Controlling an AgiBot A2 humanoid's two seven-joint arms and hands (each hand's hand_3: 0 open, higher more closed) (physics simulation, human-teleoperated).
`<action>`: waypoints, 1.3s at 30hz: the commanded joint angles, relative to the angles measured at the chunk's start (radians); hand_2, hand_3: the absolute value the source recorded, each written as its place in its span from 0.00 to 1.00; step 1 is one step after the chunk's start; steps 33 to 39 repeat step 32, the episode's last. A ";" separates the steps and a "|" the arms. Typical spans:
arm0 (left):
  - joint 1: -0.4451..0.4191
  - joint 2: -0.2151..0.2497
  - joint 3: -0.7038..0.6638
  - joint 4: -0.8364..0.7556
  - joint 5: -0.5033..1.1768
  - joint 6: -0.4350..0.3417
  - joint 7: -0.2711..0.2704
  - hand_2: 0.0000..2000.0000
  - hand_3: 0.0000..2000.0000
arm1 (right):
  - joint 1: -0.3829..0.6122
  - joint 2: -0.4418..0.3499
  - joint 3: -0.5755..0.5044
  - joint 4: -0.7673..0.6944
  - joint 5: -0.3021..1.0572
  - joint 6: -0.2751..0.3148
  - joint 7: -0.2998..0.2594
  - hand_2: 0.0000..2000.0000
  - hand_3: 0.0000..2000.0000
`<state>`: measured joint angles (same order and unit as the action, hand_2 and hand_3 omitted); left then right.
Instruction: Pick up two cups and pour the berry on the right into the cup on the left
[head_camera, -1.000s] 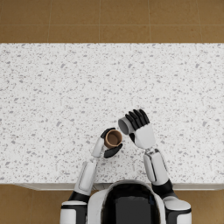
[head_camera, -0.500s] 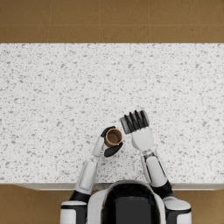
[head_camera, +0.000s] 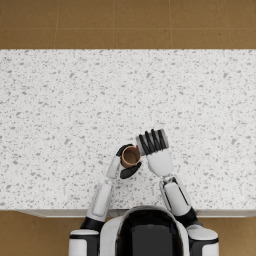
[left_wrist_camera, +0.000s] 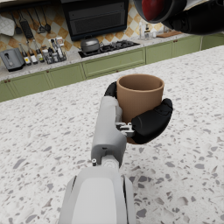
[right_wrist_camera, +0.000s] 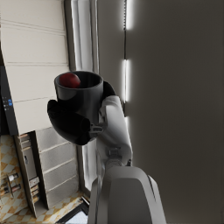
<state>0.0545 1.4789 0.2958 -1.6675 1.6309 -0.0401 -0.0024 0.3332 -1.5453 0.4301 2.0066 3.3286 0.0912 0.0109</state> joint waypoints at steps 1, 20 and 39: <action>0.000 0.000 0.000 0.001 0.000 0.000 0.000 1.00 0.64 | 0.008 -0.011 0.000 0.017 0.032 0.000 0.000 1.00 0.64; -0.006 0.007 -0.008 -0.005 0.000 -0.001 0.000 1.00 0.64 | -0.008 0.008 0.005 0.019 0.144 0.009 0.001 1.00 0.64; -0.006 0.007 -0.009 -0.006 0.000 -0.002 0.001 1.00 0.64 | -0.009 0.008 0.004 0.020 0.144 0.010 0.002 1.00 0.64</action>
